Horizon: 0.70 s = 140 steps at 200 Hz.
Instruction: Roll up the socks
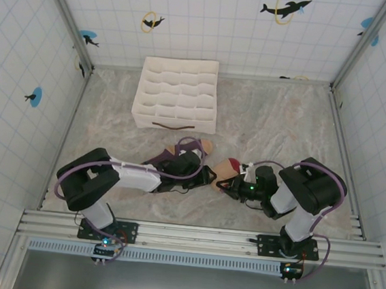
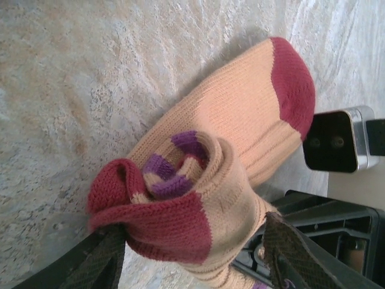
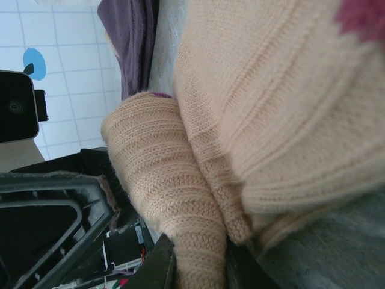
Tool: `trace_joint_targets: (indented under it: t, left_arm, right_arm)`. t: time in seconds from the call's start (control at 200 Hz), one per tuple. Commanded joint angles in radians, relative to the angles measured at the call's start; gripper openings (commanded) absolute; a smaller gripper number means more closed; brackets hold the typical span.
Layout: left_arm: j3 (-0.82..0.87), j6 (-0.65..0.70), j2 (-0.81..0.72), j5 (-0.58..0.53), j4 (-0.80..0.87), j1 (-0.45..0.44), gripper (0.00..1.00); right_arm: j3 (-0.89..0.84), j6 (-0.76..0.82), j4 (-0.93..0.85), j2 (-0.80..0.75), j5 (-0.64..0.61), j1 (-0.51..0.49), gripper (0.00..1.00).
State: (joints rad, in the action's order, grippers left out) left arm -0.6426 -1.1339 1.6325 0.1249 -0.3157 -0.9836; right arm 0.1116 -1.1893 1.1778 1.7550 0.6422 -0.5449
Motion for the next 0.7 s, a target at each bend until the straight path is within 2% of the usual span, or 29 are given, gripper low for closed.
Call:
trace_joint_targets:
  t: [0.0,0.19,0.37,0.475,0.595,0.696]
  left_arm:
    - [-0.033,-0.025,0.057,-0.02,0.107,-0.008,0.58]
    - [-0.11,0.0,0.108,-0.037,0.243,-0.007,0.37]
    - [-0.145,0.022,0.124,-0.058,0.332,0.013,0.11]
    - [-0.159,0.046,0.122,-0.053,0.377,0.034,0.0]
    - [-0.198,0.092,0.124,-0.064,0.458,0.048,0.0]
    - [-0.241,0.13,0.128,-0.079,0.54,0.051,0.0]
  right_arm:
    - [-0.043,0.0,-0.25,0.048,-0.111,0.01,0.0]
    - [-0.043,0.036,-0.258,0.028,-0.115,0.01,0.0]
    - [-0.035,0.101,-0.281,0.017,-0.109,0.01,0.02]
    - [-0.035,0.151,-0.278,-0.004,-0.094,0.009,0.12]
    - [-0.035,0.222,-0.308,-0.078,-0.071,0.007,0.29]
    - [-0.032,0.306,-0.408,-0.213,-0.09,-0.006,0.43]
